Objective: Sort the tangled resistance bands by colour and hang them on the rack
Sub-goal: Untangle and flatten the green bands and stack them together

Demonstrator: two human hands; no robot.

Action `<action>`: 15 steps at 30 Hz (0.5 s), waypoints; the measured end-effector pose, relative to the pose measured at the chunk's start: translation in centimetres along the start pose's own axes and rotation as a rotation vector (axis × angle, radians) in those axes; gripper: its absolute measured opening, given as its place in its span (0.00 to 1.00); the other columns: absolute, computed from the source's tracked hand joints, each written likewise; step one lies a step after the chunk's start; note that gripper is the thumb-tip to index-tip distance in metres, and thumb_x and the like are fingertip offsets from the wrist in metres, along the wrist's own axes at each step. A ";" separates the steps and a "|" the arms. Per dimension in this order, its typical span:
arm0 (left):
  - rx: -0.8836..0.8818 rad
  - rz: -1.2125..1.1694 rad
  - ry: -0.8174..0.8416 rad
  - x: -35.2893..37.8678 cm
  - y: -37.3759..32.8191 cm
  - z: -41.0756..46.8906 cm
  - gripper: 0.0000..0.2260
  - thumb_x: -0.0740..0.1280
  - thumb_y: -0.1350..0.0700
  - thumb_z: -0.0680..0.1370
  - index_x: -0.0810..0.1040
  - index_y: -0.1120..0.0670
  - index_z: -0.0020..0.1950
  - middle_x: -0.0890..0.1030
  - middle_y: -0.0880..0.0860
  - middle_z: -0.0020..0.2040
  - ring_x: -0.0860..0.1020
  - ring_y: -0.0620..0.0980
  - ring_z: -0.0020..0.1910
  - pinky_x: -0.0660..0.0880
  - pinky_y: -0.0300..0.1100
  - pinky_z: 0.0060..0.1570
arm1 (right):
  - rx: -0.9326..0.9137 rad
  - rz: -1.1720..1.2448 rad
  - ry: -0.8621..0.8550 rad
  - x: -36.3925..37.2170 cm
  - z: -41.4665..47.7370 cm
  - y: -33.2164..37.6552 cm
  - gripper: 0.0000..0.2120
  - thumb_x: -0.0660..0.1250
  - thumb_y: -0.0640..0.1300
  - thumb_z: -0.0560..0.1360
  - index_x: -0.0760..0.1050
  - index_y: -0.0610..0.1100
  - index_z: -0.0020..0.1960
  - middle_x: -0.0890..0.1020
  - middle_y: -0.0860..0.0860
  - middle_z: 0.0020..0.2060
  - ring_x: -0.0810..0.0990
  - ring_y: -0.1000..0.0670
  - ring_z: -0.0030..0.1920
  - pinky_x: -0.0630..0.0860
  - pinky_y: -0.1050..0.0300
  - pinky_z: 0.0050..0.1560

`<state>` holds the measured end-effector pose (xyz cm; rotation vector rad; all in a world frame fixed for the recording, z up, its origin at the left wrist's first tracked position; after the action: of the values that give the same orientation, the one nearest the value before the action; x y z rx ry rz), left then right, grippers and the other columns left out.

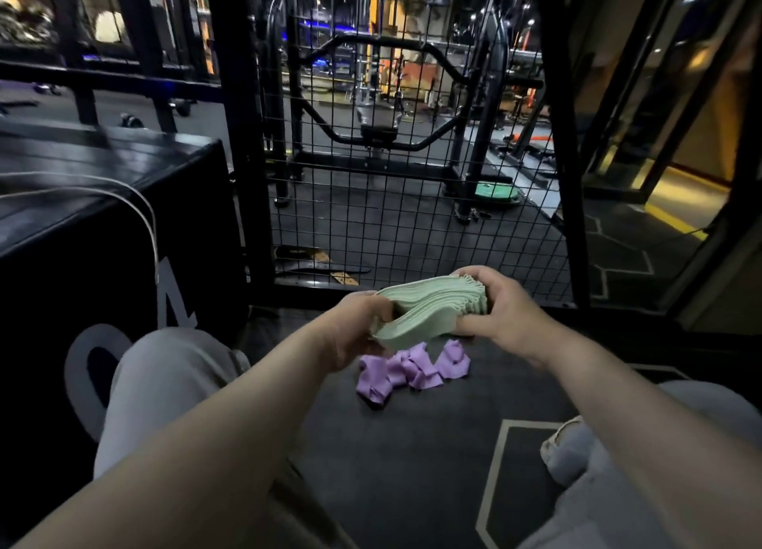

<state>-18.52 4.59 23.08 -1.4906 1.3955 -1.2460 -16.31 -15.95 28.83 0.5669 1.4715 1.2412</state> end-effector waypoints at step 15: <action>0.087 0.249 -0.275 -0.2 -9.1 -1.0 0.09 0.68 0.56 0.79 0.80 0.59 0.55 0.82 0.56 0.43 0.81 0.48 0.30 0.77 0.42 0.26 | -0.038 -0.150 0.017 -2.1 3.0 5.7 0.22 0.77 0.36 0.70 0.75 0.47 0.61 0.85 0.50 0.49 0.83 0.56 0.42 0.80 0.65 0.39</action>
<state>-17.00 6.23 31.99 -1.3253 1.2803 -0.8994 -14.44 -14.60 35.17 0.4131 1.4736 1.1564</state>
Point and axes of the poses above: each hand's wrist, its own z-axis towards the middle knuckle, its own x-axis out of the palm, y = z × x, the point moved 5 cm from there along z, towards the middle knuckle
